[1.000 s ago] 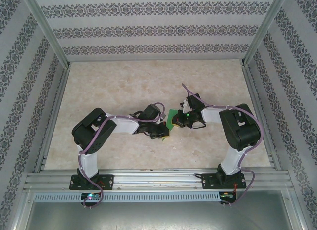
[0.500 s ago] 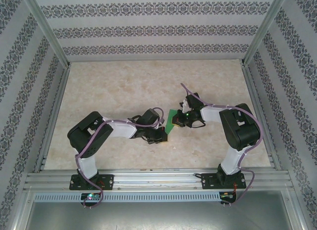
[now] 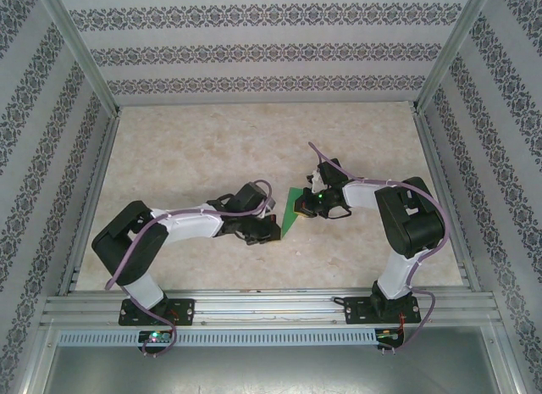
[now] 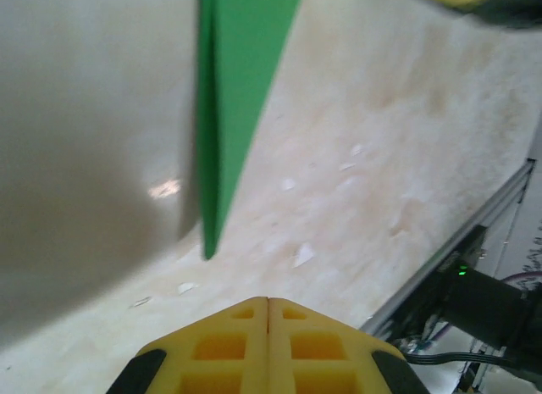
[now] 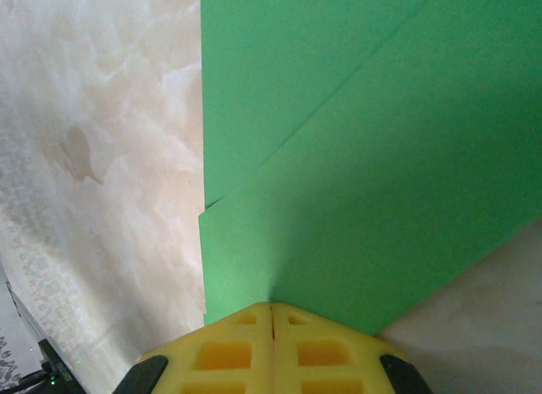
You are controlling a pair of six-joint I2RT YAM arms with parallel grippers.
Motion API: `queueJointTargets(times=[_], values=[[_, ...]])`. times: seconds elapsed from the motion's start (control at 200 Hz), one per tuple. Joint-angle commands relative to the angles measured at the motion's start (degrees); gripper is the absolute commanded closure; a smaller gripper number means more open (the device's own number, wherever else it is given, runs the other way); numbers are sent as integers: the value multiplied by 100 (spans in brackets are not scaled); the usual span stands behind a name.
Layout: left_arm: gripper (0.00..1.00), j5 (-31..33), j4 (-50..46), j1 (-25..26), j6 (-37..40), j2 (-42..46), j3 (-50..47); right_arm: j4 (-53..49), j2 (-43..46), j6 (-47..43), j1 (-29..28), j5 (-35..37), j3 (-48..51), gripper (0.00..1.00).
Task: Fold a paper plane with a square sheet of paper (fold left side to right side)
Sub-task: Fold the wing for the fifth time at the center of the table.
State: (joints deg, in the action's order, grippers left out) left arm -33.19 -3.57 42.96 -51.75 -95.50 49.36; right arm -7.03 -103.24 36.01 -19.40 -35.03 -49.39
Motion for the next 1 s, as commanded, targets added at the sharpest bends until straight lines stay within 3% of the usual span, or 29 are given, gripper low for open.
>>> queueJointTargets(times=[0.0, 0.54, 0.994], values=[[99, 6, -269, -156, 310, -85, 360, -715, -311, -58, -12, 963, 214, 100], [100, -127, -56, -322, 806, -1670, 1576, -718, -293, -30, -48, 988, 256, 100], [100, -21, -254, -164, 915, -1864, 1107, -860, -341, -111, -40, 1136, 149, 100]])
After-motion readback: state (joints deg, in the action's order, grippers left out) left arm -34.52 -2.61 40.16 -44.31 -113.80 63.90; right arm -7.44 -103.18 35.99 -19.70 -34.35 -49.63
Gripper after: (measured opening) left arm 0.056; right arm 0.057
